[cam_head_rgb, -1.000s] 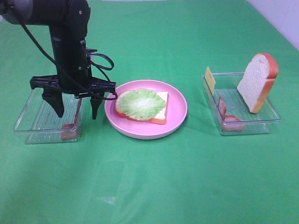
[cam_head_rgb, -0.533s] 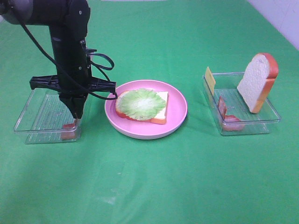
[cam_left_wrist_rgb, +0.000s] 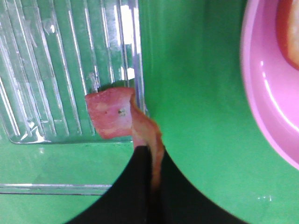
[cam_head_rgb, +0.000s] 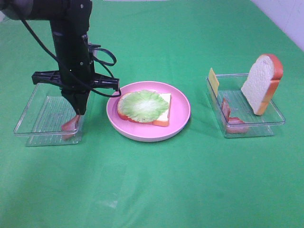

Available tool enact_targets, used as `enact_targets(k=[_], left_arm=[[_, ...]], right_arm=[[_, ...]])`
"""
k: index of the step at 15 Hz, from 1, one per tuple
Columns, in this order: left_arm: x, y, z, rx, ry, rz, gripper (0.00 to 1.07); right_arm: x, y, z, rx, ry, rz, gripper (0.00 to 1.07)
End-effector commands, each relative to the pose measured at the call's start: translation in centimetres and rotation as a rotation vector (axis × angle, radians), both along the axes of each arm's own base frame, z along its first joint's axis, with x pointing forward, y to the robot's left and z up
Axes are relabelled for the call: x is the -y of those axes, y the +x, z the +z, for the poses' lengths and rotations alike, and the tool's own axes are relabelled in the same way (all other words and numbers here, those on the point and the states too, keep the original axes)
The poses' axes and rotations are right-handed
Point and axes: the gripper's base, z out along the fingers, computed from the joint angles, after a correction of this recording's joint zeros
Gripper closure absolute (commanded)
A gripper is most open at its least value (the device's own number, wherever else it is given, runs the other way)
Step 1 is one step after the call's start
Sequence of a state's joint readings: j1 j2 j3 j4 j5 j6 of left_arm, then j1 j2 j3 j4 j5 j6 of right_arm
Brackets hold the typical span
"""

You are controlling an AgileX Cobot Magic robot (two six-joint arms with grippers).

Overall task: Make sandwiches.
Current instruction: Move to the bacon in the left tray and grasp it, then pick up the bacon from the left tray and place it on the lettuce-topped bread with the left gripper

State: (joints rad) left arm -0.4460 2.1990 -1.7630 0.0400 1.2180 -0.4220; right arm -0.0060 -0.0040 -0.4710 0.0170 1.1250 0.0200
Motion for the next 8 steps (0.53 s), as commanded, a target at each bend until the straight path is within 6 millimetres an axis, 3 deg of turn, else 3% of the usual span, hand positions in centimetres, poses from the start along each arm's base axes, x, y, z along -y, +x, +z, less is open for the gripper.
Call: enact_targets(k=[1,4,8], left_arm=[[0.1,-0.1,3.0,-0.003,-0.001,-0.038,1.07],[0.3,0.5,8.5,0.157,-0.067,-0.039,1.07],[0.6,0.6,13.0,0.283,-0.139,-0.047,1.07]], right_arm=[[0.0,-0.3,-0.2,0.021,0.002,-0.01,0.11],[0.0,-0.3,-0.2,0.021,0.002,-0.01,0.11],[0.0,-0.3,-0.2,0.021,0.002,-0.01,0.11]])
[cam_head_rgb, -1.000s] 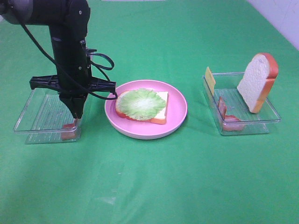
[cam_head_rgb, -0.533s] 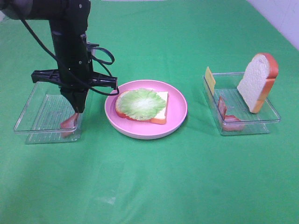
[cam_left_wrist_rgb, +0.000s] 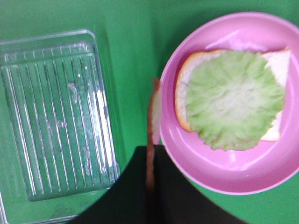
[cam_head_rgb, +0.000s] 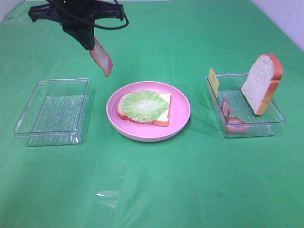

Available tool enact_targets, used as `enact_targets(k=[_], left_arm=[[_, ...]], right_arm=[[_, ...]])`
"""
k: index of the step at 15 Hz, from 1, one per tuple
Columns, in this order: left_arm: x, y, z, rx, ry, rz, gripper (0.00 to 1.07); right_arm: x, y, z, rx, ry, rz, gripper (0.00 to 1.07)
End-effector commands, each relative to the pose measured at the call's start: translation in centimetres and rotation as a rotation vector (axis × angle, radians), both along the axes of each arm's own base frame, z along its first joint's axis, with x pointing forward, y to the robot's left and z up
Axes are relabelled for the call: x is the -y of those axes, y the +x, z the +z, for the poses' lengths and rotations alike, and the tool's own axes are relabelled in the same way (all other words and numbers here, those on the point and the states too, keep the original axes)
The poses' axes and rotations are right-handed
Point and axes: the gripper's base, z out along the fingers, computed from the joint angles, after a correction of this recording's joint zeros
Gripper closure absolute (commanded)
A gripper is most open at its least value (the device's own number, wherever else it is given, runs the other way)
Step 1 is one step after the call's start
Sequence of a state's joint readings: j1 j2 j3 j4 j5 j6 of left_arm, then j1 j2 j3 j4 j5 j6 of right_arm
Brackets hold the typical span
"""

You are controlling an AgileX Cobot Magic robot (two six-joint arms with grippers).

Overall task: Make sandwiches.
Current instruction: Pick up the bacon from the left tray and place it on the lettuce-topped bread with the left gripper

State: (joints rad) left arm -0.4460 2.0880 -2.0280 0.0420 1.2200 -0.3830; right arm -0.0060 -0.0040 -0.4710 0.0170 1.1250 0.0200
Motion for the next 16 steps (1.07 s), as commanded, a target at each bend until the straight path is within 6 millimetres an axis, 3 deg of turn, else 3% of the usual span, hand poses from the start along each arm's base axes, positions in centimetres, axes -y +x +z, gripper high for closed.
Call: enact_targets(k=[1,5,6,11,14,16], left_arm=[[0.3,-0.9,1.0,-0.057,-0.012,-0.022,1.07],[2.4,-0.5,-1.1,-0.133,-0.179,-0.09,1.07],[4.3,-0.4,-3.3,-0.196,-0.241,-0.159,1.07],[8.7,-0.7,-7.0,-0.254,-0.443,-0.319,1.07],[10.4,-0.5,-8.4,-0.266,-0.612,-0.391,1.07],[10.2,0.0,-9.7,-0.246,-0.582,-0.427,1.07]], right_arm=[[0.0,-0.3,-0.2,0.021,0.002,-0.01,0.11],[0.0,-0.3,-0.2,0.021,0.002,-0.01,0.11],[0.0,-0.3,-0.2,0.021,0.002,-0.01,0.11],[0.0,-0.3,-0.2,0.021,0.002,-0.01,0.11],[0.0,-0.3,-0.2,0.021,0.002,-0.01,0.11],[0.0,-0.3,-0.2,0.021,0.002,-0.01,0.11]])
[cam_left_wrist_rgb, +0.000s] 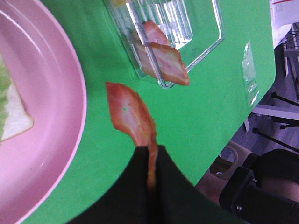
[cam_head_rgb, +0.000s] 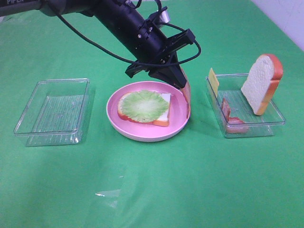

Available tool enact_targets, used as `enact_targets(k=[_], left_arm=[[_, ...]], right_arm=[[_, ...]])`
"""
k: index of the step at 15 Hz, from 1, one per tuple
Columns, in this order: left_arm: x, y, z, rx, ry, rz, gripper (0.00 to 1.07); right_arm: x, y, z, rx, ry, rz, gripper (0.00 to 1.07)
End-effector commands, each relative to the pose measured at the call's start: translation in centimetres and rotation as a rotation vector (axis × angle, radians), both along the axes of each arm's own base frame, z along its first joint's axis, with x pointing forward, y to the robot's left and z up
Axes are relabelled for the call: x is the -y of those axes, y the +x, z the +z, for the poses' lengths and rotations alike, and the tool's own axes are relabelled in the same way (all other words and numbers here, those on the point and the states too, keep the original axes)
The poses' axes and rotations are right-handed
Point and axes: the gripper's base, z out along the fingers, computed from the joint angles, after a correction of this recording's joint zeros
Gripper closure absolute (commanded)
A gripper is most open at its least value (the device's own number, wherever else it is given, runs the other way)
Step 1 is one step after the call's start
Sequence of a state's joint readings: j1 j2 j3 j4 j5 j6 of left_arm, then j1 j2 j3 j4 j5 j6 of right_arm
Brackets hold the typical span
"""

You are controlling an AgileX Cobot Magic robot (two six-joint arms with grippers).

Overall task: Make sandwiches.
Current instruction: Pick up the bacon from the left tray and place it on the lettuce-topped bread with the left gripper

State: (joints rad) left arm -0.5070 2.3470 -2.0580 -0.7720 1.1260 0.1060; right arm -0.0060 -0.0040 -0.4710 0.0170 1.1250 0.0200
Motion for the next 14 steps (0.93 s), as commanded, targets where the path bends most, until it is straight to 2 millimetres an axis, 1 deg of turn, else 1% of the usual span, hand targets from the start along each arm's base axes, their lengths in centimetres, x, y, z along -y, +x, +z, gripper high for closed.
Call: enact_targets(k=[1,3,4,7,8,12,13,14], left_arm=[[0.1,0.3,-1.2,0.033,0.004,-0.036,1.07],[-0.9,1.0,-2.7,0.055,0.055,-0.07,1.07],[-1.8,1.5,-3.3,0.052,0.091,-0.057,1.07],[-3.9,2.5,-4.0,0.092,0.216,-0.046,1.07],[-4.9,3.0,-4.4,0.109,0.304,-0.021,1.07],[-4.9,3.2,-4.4,0.137,0.31,-0.019,1.07],[-4.9,3.2,-4.4,0.136,0.316,-0.014,1.05],[-4.9,3.3,-4.4,0.13,0.315,0.012,0.97]], right_arm=[[0.0,-0.3,-0.2,0.021,0.002,-0.01,0.11],[0.0,-0.3,-0.2,0.02,0.003,-0.01,0.11],[0.0,-0.3,-0.2,0.02,0.006,-0.008,0.11],[0.0,-0.3,-0.2,0.02,0.008,-0.007,0.11],[0.0,-0.3,-0.2,0.02,0.008,-0.007,0.11],[0.0,-0.3,-0.2,0.02,0.008,-0.007,0.11],[0.0,-0.3,-0.2,0.02,0.008,-0.007,0.11],[0.0,-0.3,-0.2,0.02,0.008,-0.007,0.11]])
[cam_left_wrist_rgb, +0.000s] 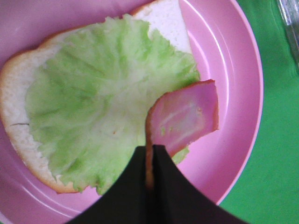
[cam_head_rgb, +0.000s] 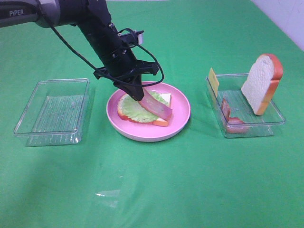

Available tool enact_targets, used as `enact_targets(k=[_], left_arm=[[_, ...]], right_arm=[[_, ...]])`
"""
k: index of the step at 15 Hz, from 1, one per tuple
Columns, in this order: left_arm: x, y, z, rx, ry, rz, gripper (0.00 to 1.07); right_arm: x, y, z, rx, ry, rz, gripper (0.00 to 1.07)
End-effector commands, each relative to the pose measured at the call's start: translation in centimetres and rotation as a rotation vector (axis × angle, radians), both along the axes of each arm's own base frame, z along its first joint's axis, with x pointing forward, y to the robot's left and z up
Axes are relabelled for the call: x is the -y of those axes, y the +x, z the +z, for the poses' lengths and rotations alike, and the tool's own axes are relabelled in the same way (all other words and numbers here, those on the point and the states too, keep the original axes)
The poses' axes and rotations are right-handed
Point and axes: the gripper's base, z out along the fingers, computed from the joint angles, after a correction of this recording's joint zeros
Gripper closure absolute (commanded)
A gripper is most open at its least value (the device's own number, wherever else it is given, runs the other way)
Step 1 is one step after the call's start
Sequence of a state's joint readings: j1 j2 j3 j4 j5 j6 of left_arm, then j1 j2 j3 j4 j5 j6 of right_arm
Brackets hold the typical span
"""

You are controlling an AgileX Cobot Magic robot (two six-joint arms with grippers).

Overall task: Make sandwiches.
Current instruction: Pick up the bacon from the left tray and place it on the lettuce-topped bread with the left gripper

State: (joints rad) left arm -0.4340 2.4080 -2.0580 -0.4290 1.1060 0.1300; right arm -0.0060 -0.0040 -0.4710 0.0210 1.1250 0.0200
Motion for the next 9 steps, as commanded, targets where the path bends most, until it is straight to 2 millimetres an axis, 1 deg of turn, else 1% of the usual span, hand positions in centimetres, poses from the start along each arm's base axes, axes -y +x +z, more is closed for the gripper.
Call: enact_targets(k=[1,2,3,5,6,7,9], left_arm=[[0.2,0.1,0.2,0.003,-0.007,0.039,0.82],[0.2,0.1,0.3,0.008,-0.002,0.038,0.64],[0.1,0.1,0.4,0.016,0.008,0.034,0.41],[-0.3,0.3,1.4,0.07,0.038,0.027,0.07],[-0.4,0.5,2.4,0.104,0.047,0.023,0.04],[-0.4,0.6,4.1,0.138,0.037,0.02,0.04],[-0.4,0.5,6.5,0.171,0.026,0.007,0.04]], right_arm=[[0.0,-0.3,-0.2,0.02,0.005,-0.009,0.11],[0.0,-0.3,-0.2,0.02,0.005,-0.009,0.11],[0.0,-0.3,-0.2,0.02,0.005,-0.009,0.11],[0.0,-0.3,-0.2,0.02,0.005,-0.009,0.11],[0.0,-0.3,-0.2,0.02,0.005,-0.009,0.11],[0.0,-0.3,-0.2,0.02,0.005,-0.009,0.11],[0.0,-0.3,-0.2,0.02,0.005,-0.009,0.11]])
